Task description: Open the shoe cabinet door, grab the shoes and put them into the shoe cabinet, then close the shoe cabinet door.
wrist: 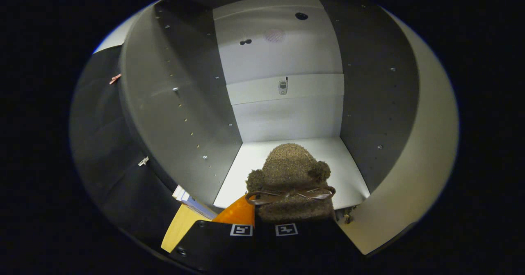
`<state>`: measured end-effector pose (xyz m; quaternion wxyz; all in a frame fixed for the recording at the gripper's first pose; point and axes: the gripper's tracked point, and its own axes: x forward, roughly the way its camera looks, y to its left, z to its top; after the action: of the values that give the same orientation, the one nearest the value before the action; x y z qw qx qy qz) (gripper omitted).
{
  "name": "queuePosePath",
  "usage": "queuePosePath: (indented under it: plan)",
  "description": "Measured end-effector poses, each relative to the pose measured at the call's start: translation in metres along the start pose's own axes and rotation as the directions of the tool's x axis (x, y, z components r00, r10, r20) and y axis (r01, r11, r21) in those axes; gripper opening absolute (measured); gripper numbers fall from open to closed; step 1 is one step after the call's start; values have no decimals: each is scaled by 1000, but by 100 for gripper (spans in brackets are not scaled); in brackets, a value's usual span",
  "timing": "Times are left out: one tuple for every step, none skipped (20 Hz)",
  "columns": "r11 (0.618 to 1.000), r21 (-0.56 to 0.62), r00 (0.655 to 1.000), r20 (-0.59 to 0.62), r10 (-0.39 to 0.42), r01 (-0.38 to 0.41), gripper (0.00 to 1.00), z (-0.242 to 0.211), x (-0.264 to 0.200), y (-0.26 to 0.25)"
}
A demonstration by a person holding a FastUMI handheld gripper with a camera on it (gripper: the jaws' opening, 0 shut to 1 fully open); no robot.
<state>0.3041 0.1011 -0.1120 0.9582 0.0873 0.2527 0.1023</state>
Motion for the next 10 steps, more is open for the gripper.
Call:
queuePosePath:
  plan:
    - [1000,1,1000,-10,-10,10,5,4,15,-3]
    - [1000,-2,1000,-20,-19,19,5,6,29,-6]
    - [1000,-10,999,-28,-26,26,5,8,45,-8]
    - [999,-16,998,-43,-34,33,5,8,60,-11]
    - [999,-14,998,-47,-40,40,6,11,74,-13]
    - [999,-7,997,-54,-46,46,5,14,88,-15]
    - [999,3,997,-62,-50,50,5,15,102,-16]
    - [999,9,996,-71,-52,53,5,16,115,-17]
    - [998,8,995,-84,-59,60,5,16,126,-19]
    - [997,2,993,-93,-74,74,5,15,136,-23]
